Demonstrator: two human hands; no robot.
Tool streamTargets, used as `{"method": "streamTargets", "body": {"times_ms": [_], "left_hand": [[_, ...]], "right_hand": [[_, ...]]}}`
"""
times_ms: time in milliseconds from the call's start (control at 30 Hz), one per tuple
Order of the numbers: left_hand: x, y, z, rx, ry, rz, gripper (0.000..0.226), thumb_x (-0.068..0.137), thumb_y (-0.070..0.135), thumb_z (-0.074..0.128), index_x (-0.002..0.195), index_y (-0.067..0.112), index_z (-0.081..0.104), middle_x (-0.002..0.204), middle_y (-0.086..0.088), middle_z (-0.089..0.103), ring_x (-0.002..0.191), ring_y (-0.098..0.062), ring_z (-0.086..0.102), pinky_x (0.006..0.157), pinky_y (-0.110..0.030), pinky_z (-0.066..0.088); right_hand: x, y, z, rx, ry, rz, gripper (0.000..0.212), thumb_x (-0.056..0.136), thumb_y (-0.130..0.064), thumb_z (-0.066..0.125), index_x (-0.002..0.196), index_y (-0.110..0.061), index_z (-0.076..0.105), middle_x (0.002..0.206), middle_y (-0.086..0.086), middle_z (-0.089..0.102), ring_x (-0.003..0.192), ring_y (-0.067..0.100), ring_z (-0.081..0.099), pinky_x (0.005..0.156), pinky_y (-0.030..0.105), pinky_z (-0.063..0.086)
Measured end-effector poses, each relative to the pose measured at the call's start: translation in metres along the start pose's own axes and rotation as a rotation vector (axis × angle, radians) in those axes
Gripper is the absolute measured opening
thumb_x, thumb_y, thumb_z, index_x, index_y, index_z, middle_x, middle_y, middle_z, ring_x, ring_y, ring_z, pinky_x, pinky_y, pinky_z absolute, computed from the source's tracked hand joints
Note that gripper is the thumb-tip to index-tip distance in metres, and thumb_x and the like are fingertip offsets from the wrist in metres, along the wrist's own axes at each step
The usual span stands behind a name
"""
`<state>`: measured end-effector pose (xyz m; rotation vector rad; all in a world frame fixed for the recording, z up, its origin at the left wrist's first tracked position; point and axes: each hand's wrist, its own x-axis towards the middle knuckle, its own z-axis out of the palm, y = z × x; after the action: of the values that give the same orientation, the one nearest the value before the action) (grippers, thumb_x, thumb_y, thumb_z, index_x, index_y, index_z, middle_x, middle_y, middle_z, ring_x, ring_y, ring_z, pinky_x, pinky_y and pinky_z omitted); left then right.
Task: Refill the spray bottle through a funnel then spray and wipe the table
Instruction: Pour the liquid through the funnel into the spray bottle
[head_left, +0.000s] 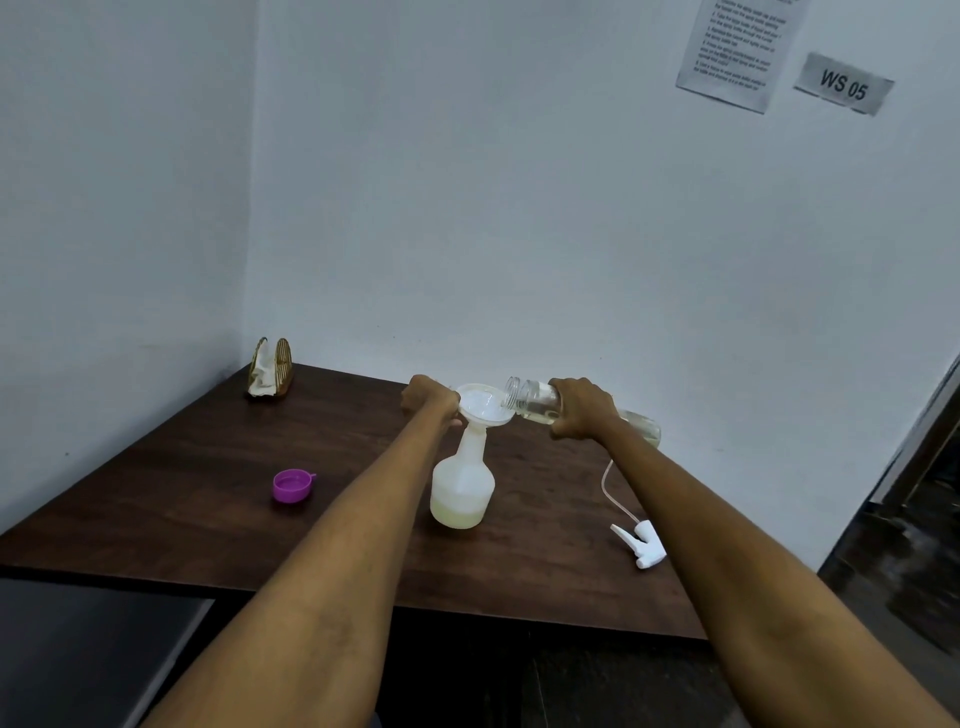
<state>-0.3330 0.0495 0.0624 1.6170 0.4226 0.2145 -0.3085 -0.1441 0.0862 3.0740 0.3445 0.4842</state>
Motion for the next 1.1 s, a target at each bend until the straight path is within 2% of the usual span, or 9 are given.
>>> {"method": "streamTargets", "body": {"times_ms": [67,167,233,400,567,733,900,1100], "left_hand": [[-0.0005,-0.0001,-0.0005,0.003,0.003,0.002,0.022,0.089,-0.008,0.057,0.109,-0.013,0.064,0.113,-0.029,0.066,0.098,-0.035,0.07,0.074,-0.037,0.06],[-0.0018,-0.0001,-0.0004,0.008,0.003,0.001,0.022,0.089,-0.008,0.058,0.109,-0.012,0.064,0.112,-0.028,0.066,0.098,-0.035,0.07,0.066,-0.036,0.06],[-0.0019,-0.0003,0.0,0.008,0.007,0.002,0.022,0.089,-0.008,0.058,0.109,-0.012,0.064,0.112,-0.028,0.066,0.098,-0.035,0.07,0.07,-0.035,0.06],[-0.0014,-0.0006,-0.0002,0.0,0.008,0.0,0.023,0.088,-0.009,0.057,0.11,-0.013,0.064,0.114,-0.028,0.066,0.098,-0.036,0.07,0.076,-0.038,0.06],[-0.0015,-0.0002,-0.0004,0.005,0.011,0.0,0.022,0.089,-0.008,0.058,0.109,-0.012,0.064,0.112,-0.028,0.067,0.097,-0.035,0.071,0.074,-0.036,0.06],[-0.002,-0.0005,-0.0003,-0.002,0.012,0.003,0.021,0.089,-0.008,0.057,0.108,-0.012,0.064,0.111,-0.028,0.067,0.098,-0.035,0.071,0.076,-0.038,0.06],[-0.0013,-0.001,-0.0009,-0.009,0.004,0.001,0.021,0.088,-0.011,0.056,0.108,-0.013,0.063,0.112,-0.028,0.066,0.098,-0.035,0.07,0.077,-0.039,0.06],[-0.0029,-0.0011,-0.0013,-0.003,0.015,0.003,0.021,0.088,-0.009,0.057,0.107,-0.012,0.064,0.112,-0.027,0.067,0.097,-0.034,0.071,0.073,-0.037,0.06]], "right_hand": [[0.0001,-0.0008,0.0013,-0.001,0.0,0.002,0.03,0.071,-0.02,0.068,0.096,-0.008,0.056,0.095,0.008,0.065,0.089,0.027,0.06,0.063,0.027,0.035],[-0.0002,-0.0011,0.0026,0.005,-0.01,0.009,0.029,0.071,-0.02,0.068,0.094,-0.009,0.055,0.096,0.008,0.065,0.09,0.028,0.06,0.063,0.028,0.036],[-0.0003,-0.0009,0.0028,0.008,-0.014,0.004,0.026,0.071,-0.02,0.068,0.089,-0.011,0.052,0.096,0.008,0.065,0.09,0.028,0.06,0.063,0.028,0.036],[0.0,-0.0017,0.0013,-0.005,-0.005,-0.003,0.027,0.072,-0.02,0.068,0.092,-0.011,0.053,0.097,0.008,0.065,0.09,0.027,0.059,0.064,0.028,0.035],[-0.0003,-0.0014,0.0011,-0.012,-0.02,-0.005,0.025,0.072,-0.02,0.068,0.088,-0.013,0.049,0.097,0.009,0.065,0.089,0.027,0.059,0.064,0.028,0.035],[-0.0007,-0.0009,0.0025,-0.019,-0.02,0.002,0.032,0.069,-0.019,0.068,0.097,-0.008,0.056,0.097,0.008,0.065,0.09,0.028,0.06,0.064,0.027,0.036],[-0.0022,-0.0011,0.0028,-0.015,-0.023,-0.006,0.026,0.069,-0.018,0.068,0.088,-0.012,0.05,0.096,0.008,0.065,0.09,0.028,0.059,0.062,0.027,0.033],[-0.0035,-0.002,0.0023,0.007,-0.027,-0.004,0.028,0.069,-0.018,0.068,0.081,-0.015,0.043,0.081,0.001,0.053,0.077,0.022,0.049,0.061,0.026,0.033]]}}
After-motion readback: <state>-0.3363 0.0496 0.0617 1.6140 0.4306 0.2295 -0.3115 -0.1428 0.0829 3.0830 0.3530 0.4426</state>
